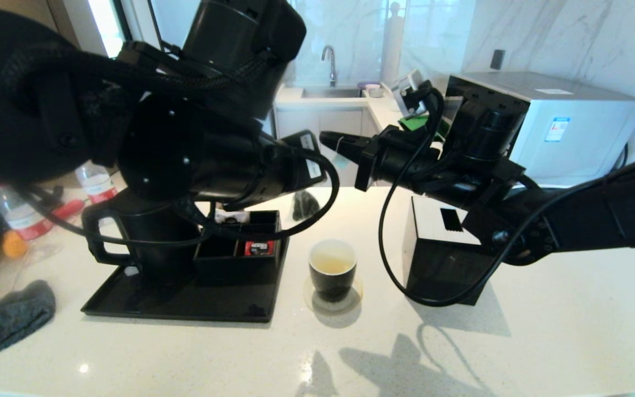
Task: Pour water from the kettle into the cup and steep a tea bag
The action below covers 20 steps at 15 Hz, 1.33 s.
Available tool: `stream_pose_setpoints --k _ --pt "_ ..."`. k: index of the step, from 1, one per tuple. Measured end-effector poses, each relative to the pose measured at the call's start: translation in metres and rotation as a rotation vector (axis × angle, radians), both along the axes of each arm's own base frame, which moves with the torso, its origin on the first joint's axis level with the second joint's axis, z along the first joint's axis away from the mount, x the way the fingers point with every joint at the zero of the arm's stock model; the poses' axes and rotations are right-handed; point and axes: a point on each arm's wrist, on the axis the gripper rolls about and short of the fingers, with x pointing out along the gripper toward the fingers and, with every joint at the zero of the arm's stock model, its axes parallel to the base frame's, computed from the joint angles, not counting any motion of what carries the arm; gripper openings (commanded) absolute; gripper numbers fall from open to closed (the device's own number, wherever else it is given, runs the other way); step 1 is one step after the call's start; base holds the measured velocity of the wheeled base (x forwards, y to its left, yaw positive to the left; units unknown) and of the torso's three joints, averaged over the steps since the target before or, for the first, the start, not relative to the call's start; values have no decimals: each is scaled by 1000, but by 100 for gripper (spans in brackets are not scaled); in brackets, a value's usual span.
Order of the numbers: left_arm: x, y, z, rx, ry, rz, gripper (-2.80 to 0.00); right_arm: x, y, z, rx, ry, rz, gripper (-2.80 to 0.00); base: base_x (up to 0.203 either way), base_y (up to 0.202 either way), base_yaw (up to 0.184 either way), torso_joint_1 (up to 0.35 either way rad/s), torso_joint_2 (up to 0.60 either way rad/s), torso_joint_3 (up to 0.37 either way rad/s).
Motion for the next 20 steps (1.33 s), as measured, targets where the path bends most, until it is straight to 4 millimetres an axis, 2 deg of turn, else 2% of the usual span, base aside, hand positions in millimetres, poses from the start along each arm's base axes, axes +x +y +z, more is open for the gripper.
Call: stream_pose_setpoints --k 3,9,13,14,15,20 --pt "0 0 -3 10 10 2 0 1 -2 0 0 0 -6 -280 0 0 0 0 0 0" --pt "6 7 -31 111 37 109 0 8 -12 0 1 -1 -37 -280 0 0 0 0 0 0" --pt "13 11 -41 118 44 134 0 8 -13 -1 -1 0 -39 -280 0 0 0 0 0 0" --pt "14 11 -43 121 47 136 -113 8 -13 -1 -2 0 -39 -280 0 0 0 0 0 0" --pt "14 12 -44 124 49 138 -280 8 -13 -1 -2 1 -39 -280 0 0 0 0 0 0" --pt "15 13 -48 137 60 143 -280 8 -15 0 -2 0 -43 -280 0 0 0 0 0 0"
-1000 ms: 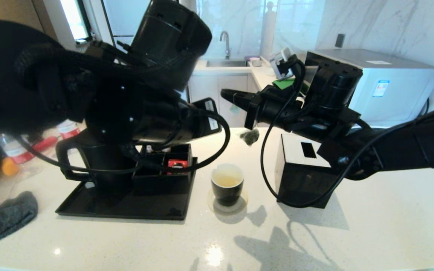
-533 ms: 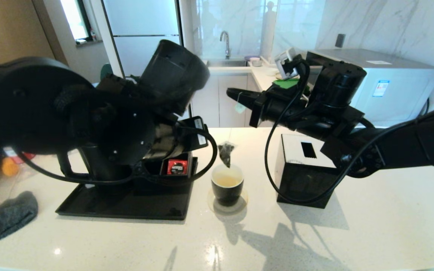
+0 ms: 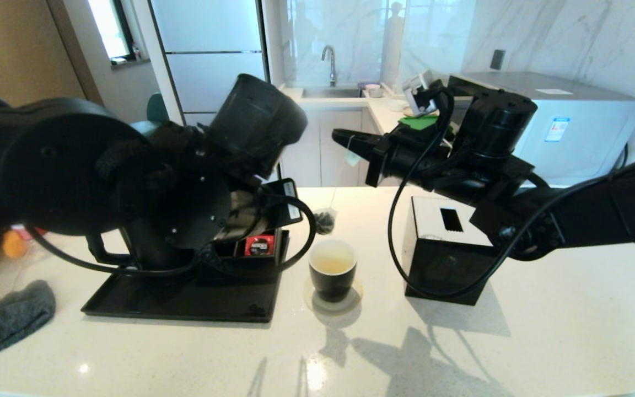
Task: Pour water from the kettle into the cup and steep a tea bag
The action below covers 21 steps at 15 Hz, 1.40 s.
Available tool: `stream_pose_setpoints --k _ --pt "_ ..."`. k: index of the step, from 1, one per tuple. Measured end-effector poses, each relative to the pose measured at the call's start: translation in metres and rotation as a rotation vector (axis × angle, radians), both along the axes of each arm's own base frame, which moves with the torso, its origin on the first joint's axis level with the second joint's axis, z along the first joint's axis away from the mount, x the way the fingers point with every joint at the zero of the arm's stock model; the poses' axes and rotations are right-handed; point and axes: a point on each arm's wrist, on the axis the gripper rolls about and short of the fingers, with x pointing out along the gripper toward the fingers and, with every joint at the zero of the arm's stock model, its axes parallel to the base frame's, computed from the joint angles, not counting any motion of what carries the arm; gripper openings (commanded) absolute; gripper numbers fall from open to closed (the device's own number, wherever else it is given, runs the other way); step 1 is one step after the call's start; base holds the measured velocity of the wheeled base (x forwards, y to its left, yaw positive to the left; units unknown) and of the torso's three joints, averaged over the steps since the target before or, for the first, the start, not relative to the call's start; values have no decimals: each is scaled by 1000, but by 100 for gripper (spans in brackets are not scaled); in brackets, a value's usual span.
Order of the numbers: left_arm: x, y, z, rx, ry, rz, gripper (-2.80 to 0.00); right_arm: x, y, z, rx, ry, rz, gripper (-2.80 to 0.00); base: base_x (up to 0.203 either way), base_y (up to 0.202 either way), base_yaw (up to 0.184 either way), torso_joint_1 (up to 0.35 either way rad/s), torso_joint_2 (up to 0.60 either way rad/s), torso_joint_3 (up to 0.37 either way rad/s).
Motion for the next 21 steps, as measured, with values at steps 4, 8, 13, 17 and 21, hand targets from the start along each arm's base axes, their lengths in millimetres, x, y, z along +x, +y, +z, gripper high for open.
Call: stream_pose_setpoints --k 4,8,13,17,21 --pt "9 16 3 0 -6 46 -280 0 -2 1 2 -5 -4 -280 0 0 0 0 0 0" --pt "20 40 14 -23 -30 90 -280 0 -2 0 1 -14 -7 -280 0 0 0 0 0 0" --pt "35 65 31 38 -149 -21 -280 0 -2 1 0 -14 -7 -280 0 0 0 0 0 0" --pt "36 98 14 174 -180 -166 -280 0 -1 -1 -4 -10 -7 -280 0 0 0 0 0 0" --pt "9 135 -41 301 -140 -234 -280 1 -1 -1 -5 -9 -7 -280 0 0 0 0 0 0"
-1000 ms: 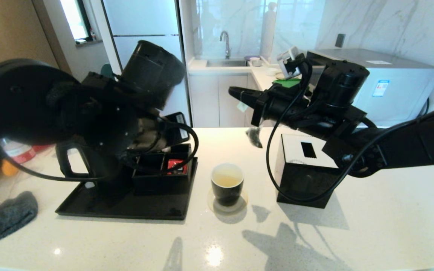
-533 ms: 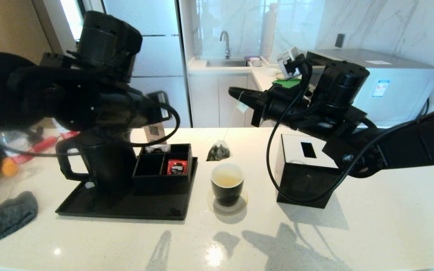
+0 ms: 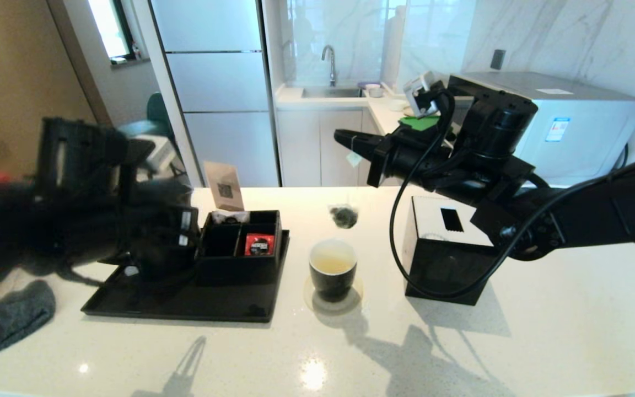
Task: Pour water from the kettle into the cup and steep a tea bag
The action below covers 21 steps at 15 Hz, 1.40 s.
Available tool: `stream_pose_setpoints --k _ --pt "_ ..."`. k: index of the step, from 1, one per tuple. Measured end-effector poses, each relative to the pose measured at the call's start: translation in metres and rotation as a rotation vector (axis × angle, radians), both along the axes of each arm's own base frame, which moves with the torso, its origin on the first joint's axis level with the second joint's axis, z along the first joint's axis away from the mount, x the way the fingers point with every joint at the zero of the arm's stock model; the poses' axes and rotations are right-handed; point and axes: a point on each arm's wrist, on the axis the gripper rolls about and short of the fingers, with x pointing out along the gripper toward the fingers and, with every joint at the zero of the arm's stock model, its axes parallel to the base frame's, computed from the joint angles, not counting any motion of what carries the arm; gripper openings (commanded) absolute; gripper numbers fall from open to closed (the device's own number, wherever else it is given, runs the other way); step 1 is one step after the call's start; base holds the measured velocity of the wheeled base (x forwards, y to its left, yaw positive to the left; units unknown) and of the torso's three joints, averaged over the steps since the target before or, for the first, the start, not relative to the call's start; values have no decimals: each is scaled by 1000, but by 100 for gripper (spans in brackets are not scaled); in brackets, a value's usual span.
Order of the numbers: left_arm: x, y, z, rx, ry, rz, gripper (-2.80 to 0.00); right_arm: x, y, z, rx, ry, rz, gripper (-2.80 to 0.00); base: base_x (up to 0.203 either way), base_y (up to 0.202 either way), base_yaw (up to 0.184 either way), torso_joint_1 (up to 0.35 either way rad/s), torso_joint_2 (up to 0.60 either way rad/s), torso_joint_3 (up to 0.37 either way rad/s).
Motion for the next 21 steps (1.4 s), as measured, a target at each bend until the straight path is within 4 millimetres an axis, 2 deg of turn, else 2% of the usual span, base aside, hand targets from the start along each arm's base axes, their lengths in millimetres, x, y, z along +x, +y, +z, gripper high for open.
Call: stream_pose_setpoints --k 4,8,10,15,21 --pt "-58 30 -47 30 16 25 -280 0 0 3 6 -10 0 -280 0 0 0 0 0 0" --pt "-109 52 -74 25 19 75 -280 -1 -1 7 12 -21 -1 -280 0 0 0 0 0 0" --pt "-122 56 -79 12 -29 89 -280 -2 -2 10 16 -28 -1 -280 0 0 0 0 0 0" --pt "-134 77 -83 -1 -64 251 -280 -3 -2 6 11 -19 -1 -280 0 0 0 0 0 0" --pt "-183 81 -106 5 -78 271 -280 -2 -1 4 9 -13 3 -280 0 0 0 0 0 0"
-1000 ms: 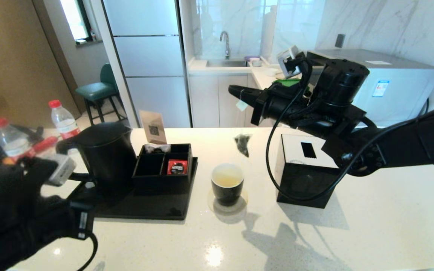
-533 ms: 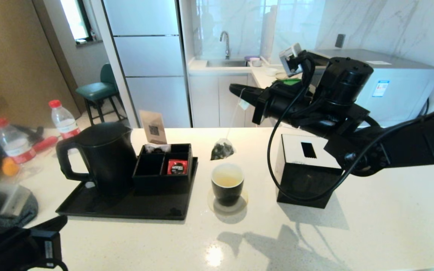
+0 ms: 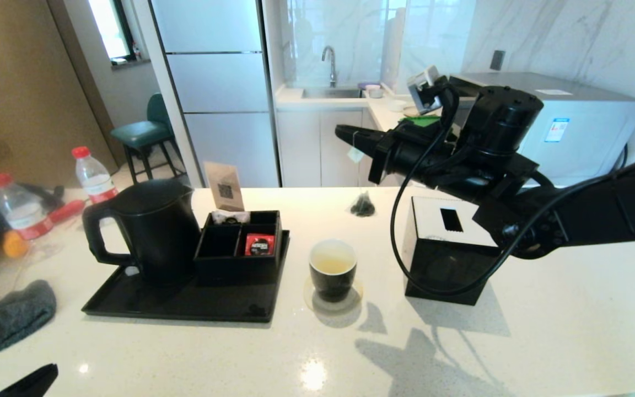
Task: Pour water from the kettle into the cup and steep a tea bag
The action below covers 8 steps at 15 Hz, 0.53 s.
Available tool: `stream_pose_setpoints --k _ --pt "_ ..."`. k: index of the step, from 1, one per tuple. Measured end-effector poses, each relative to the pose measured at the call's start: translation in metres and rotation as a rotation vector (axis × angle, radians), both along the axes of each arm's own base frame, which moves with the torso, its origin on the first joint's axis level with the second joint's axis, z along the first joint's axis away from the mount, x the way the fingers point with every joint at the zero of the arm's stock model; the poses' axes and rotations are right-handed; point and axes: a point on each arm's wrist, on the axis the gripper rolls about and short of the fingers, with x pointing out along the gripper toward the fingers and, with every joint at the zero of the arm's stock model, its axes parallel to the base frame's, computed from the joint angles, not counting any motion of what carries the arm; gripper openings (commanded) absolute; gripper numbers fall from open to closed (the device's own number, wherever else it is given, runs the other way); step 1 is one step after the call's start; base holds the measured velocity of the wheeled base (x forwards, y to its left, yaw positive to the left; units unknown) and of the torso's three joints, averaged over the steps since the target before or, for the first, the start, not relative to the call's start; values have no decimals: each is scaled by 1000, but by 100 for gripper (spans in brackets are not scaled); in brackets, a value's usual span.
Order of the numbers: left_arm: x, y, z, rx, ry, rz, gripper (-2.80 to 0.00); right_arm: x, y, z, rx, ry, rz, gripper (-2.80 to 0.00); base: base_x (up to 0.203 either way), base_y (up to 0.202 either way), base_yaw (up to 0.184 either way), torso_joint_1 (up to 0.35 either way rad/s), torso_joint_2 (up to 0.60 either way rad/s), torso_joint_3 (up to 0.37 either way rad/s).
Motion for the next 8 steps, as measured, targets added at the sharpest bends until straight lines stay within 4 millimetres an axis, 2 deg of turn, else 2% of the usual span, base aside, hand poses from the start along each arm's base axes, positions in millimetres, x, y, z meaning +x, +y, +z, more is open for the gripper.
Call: stream_pose_setpoints --k 6,8 --pt "-52 -3 -19 -37 -95 -121 -280 1 1 -3 -3 5 0 -280 0 0 0 0 0 0" --pt "-63 -3 -25 -36 -135 -154 -280 1 1 -3 -3 6 1 -280 0 0 0 0 0 0"
